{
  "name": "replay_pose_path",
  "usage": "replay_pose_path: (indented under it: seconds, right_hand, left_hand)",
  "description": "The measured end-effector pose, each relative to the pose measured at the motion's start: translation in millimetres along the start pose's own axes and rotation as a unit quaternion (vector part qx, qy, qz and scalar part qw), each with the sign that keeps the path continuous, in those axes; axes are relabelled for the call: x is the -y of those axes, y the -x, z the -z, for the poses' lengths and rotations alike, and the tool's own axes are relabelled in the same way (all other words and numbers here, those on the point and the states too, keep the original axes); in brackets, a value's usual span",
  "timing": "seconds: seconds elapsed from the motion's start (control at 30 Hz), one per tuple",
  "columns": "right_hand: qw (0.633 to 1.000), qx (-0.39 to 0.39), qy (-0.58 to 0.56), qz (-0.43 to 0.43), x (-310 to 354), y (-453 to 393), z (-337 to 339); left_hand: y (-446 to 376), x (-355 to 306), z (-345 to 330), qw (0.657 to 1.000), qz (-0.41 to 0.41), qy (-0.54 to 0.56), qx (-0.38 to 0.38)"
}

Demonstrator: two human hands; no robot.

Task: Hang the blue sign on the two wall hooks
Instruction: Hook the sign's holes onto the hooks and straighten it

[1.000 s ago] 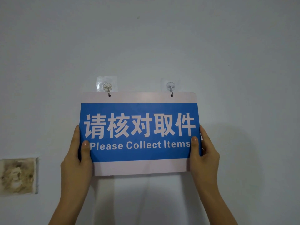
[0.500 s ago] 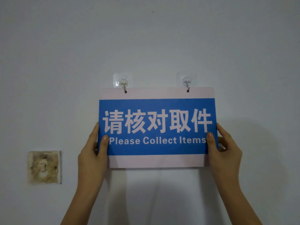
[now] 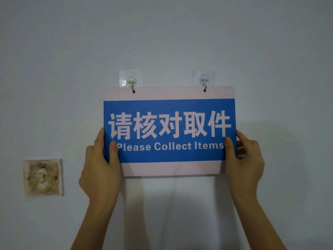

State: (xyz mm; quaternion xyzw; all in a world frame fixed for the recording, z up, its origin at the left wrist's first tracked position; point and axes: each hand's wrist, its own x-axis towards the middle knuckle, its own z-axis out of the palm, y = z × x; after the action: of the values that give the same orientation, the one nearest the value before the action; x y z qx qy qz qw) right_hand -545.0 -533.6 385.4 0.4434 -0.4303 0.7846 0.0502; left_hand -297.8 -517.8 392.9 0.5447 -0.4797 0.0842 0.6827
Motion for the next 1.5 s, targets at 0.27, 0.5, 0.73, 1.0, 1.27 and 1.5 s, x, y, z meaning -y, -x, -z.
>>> replay_pose_path:
  seconds: [0.27,0.5,0.73,1.0,1.27,1.5]
  right_hand:
    - [1.000,-0.012,0.004,-0.002,-1.1,-2.3,-3.5]
    - [1.000,-0.004,-0.017,0.015,-4.5,-6.4,-0.9]
    - [0.999,0.007,0.005,0.039,-9.8,-6.2,0.1]
    - [0.998,0.022,0.032,0.041,-18.8,4.2,6.6]
    - [0.999,0.019,0.028,0.025,-31.0,18.4,13.6]
    - [0.999,0.018,0.041,0.014,-25.1,19.5,30.8]
  left_hand:
    - [-7.2,1.4,-3.7,0.999,0.008,-0.023,-0.022]
    - [-8.9,3.6,-3.5,1.000,0.015,-0.001,-0.025]
    - [-9.1,3.8,-2.2,0.999,0.016,-0.025,-0.030]
    - [2.9,12.8,-5.4,0.999,0.026,-0.001,-0.027]
    - [20.9,22.1,-8.3,0.999,0.041,0.000,-0.030]
    - [30.4,29.9,11.0,0.996,0.083,0.037,0.002]
